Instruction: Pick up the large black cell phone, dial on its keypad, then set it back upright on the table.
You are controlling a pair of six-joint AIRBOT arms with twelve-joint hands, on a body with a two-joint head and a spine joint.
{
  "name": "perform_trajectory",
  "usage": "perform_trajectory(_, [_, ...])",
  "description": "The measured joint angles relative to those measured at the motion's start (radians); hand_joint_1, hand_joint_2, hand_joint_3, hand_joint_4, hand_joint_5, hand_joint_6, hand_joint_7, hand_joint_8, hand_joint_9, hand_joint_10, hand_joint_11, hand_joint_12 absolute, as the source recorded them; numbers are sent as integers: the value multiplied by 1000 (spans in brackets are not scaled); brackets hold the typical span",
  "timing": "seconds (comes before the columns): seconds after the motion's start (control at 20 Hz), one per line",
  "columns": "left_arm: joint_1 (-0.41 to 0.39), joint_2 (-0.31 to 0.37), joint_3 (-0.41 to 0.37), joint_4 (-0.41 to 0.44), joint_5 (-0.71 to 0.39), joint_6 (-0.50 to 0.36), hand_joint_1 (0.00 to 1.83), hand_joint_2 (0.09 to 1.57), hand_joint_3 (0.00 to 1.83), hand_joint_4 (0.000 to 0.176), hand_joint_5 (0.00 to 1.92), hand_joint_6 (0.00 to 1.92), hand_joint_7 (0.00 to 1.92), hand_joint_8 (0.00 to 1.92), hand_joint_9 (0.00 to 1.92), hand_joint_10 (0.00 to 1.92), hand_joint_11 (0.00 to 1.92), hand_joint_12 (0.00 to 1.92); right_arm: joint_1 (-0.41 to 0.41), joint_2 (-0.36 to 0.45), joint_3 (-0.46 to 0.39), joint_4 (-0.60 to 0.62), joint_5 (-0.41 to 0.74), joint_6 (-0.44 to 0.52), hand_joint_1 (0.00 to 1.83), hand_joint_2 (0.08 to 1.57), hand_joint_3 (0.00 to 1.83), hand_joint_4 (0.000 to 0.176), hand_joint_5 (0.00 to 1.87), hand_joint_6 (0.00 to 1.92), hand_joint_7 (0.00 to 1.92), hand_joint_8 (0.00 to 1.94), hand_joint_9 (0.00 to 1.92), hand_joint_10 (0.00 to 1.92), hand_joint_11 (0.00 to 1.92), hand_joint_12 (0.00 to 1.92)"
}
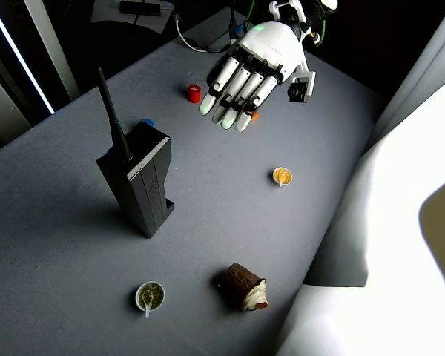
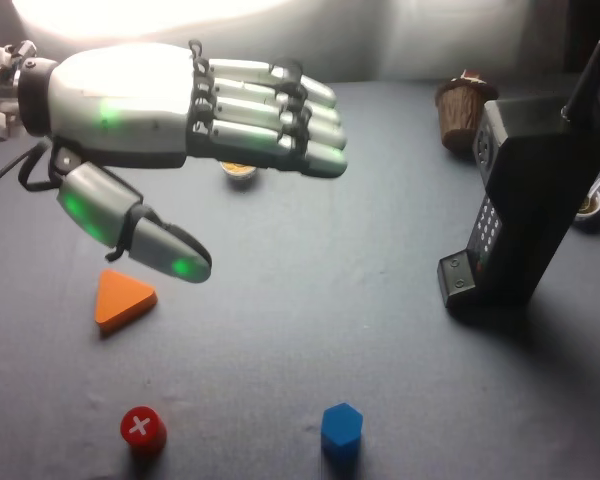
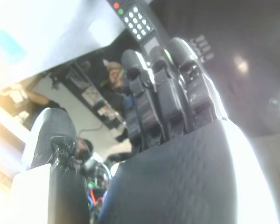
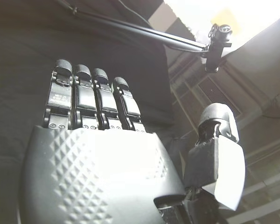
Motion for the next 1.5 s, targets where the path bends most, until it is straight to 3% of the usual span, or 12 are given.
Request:
perform_trajectory(0.45, [0, -43, 8, 8, -28, -52, 0, 1125, 0, 0, 163, 3, 164, 1, 149, 0, 0, 377, 16, -21, 19, -19, -18, 0, 0, 1039, 6, 0, 171, 1, 216, 2, 223, 1, 0, 704])
perform_trajectory(0.7, [17, -46, 57, -22, -47, -69, 0, 1136, 2, 0, 126, 1, 127, 1, 111, 1, 0, 339, 42, -44, 32, -17, -74, -1, 0, 1033, 0, 0, 180, 1, 212, 1, 205, 2, 0, 677])
perform_trajectory(0.8, [99, -55, 64, -147, -37, -57, 0, 1141, 1, 0, 150, 3, 155, 4, 137, 4, 0, 395, 72, -58, 53, -24, -85, -2, 0, 1033, 0, 0, 164, 2, 186, 2, 169, 5, 0, 546])
perform_trajectory(0.9, [146, -66, 72, -159, -26, -35, 0, 1138, 0, 0, 166, 6, 162, 4, 153, 7, 0, 443, 78, -90, 90, -59, -97, -12, 0, 1023, 0, 0, 139, 0, 148, 0, 138, 0, 0, 507])
perform_trajectory(1.25, [144, -68, 73, -146, -9, 23, 0, 1135, 0, 0, 139, 1, 166, 1, 154, 1, 0, 394, 82, -170, 185, -112, -167, -19, 83, 905, 0, 0, 114, 5, 126, 7, 128, 6, 0, 545])
perform_trajectory(1.3, [144, -68, 71, -148, -6, 38, 0, 1131, 0, 0, 151, 4, 173, 3, 164, 4, 0, 461, 91, -177, 187, -132, -176, -20, 44, 890, 0, 0, 105, 0, 124, 4, 130, 6, 0, 553])
perform_trajectory(1.5, [132, -68, 65, -151, -32, 127, 0, 1138, 2, 0, 146, 0, 160, 0, 154, 0, 0, 405, 123, -187, 194, -179, -211, -23, 136, 820, 0, 0, 64, 1, 87, 3, 94, 2, 0, 430])
